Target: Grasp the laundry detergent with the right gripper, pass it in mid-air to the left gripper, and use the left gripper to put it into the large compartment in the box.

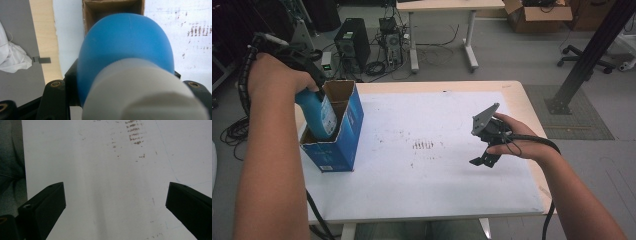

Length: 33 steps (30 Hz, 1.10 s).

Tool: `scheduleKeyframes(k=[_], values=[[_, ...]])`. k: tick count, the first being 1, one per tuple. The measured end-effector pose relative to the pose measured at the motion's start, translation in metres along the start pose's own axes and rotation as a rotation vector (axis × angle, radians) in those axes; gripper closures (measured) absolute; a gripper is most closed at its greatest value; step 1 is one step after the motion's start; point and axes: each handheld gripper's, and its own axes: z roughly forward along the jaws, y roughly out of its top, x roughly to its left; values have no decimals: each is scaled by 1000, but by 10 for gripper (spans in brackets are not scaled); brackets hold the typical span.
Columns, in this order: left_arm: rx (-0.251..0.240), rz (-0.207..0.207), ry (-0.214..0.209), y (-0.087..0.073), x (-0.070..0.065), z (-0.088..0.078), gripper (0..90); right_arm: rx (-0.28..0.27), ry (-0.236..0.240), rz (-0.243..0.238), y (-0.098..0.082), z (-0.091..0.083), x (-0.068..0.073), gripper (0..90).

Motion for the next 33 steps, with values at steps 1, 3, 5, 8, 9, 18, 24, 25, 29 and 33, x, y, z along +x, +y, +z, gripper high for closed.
scheduleKeyframes(k=[1,3,5,8,9,18,24,25,29,33], values=[[1,0,0,0,0,3,389,-2,0,1,0,1,0,29],[7,-1,-4,1,1,9,389,0,1,-2,0,2,0,29],[12,-1,-7,2,2,17,389,0,3,0,1,2,1,29],[18,-1,-9,3,3,25,389,-1,5,-4,1,4,0,29],[20,-1,-8,4,3,29,389,1,5,-4,1,4,0,29],[42,1,-11,7,4,53,389,3,8,6,0,6,0,29],[51,-1,-10,9,3,69,389,7,13,10,0,8,0,30],[53,-1,-10,9,2,71,389,8,14,9,1,8,0,30],[65,2,-12,9,2,83,389,4,16,6,1,8,1,30],[72,0,-13,10,1,92,389,8,18,8,0,8,1,30]])
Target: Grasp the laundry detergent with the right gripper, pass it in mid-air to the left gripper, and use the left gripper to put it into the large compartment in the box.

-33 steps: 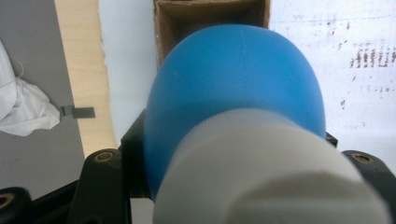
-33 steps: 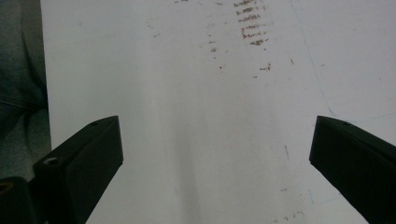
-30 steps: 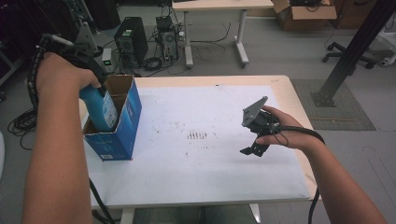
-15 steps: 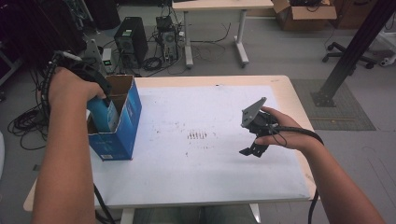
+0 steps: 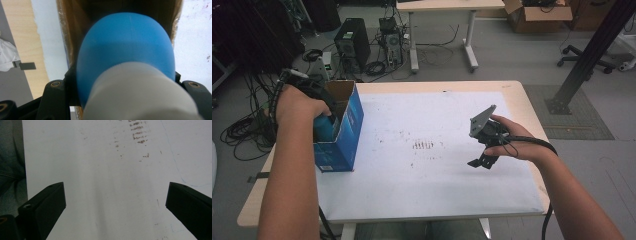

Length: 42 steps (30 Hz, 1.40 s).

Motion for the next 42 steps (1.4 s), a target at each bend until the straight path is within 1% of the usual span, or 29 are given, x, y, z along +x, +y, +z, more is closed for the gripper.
scheduleKeyframes(k=[5,10,17,24,37,42], values=[[7,5,12,2,-2,10,389,-5,-1,1,-1,0,0,30],[13,5,14,3,-2,19,389,-6,1,0,-1,1,0,30],[26,12,6,2,-1,30,388,-1,3,0,0,2,1,30],[29,9,0,2,1,39,388,-2,3,-4,1,1,1,30],[33,12,-4,2,3,43,388,-1,5,2,2,3,3,30],[26,27,-3,1,3,43,386,-2,6,2,2,3,4,30]])
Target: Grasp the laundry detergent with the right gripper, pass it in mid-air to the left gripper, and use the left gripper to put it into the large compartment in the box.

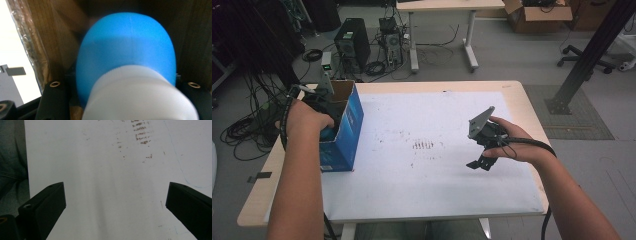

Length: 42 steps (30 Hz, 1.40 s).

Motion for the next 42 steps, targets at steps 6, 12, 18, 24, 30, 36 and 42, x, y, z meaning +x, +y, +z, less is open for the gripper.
scheduleKeyframes(k=[6,12,18,24,30,36,42], values=[[-23,10,4,-2,1,0,380,2,7,-5,0,1,1,30],[-31,-3,1,-2,-1,1,366,3,16,-12,-1,1,2,30],[-25,-11,-3,-2,-1,2,367,0,14,-5,-3,0,3,30],[-20,-17,-8,-2,-1,1,359,-6,11,-1,-5,0,2,30],[-12,-25,-15,-3,-1,2,327,-7,12,-2,-5,0,3,30],[-15,-31,-18,-4,-1,-2,307,-10,12,-3,-6,0,3,30],[-15,-29,1,-6,-4,-8,283,-17,12,-5,-7,-1,4,30]])
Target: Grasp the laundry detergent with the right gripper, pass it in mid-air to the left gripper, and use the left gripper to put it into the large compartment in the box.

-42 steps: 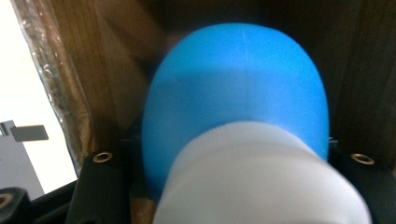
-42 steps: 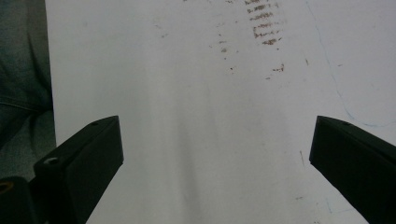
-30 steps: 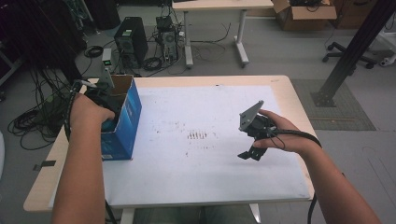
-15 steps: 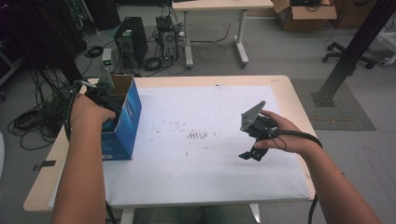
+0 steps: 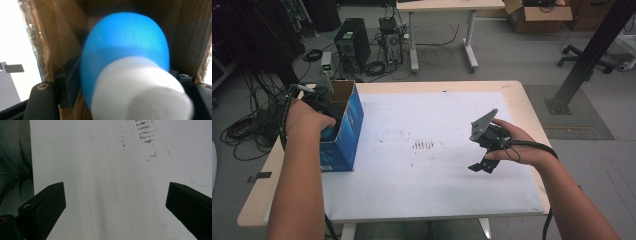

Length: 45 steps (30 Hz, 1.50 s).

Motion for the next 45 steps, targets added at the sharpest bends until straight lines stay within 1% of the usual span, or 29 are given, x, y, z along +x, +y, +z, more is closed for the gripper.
scheduleKeyframes(k=[7,9,10,12,14,19,21,24,27,30,34,35,36,38,40,44,45], values=[[-11,1,1,-4,0,-7,282,-4,-1,1,-1,-1,1,30],[-12,-3,11,-5,-1,-11,280,-4,-1,-1,-1,-2,2,30],[-11,-5,15,-6,-1,-12,254,-5,-2,-1,-1,-2,2,30],[-12,-1,10,-8,-2,-17,246,-6,-4,-1,-1,-3,2,30],[-23,-1,-5,-10,-2,-23,233,-10,-5,-5,0,-4,3,30],[-29,12,6,-17,-7,-36,201,-16,-6,-10,1,-7,5,30],[-41,21,9,-20,-9,-42,187,-19,-7,-14,2,-9,6,30],[-47,39,15,-24,-13,-51,173,-26,-11,-18,3,-11,8,30],[-46,62,33,-27,-18,-57,116,-30,-15,-20,2,-14,10,30],[-56,85,28,-32,-23,-63,98,-38,-23,-18,1,-17,12,29],[-53,112,47,-37,-32,-68,51,-35,-20,-20,0,-18,15,30],[-46,130,54,-38,-35,-70,46,-35,-19,-23,0,-18,15,30],[-43,142,51,-39,-38,-71,45,-35,-21,-23,0,-18,16,30],[-48,160,45,-41,-43,-73,29,-38,-22,-24,0,-19,17,30],[-44,179,51,-43,-48,-76,7,-37,-22,-29,0,-20,18,30],[-57,220,56,-46,-61,-83,2,-40,-29,-27,-1,-22,21,30],[-67,235,58,-47,-65,-86,3,-42,-31,-28,-1,-22,21,30]])
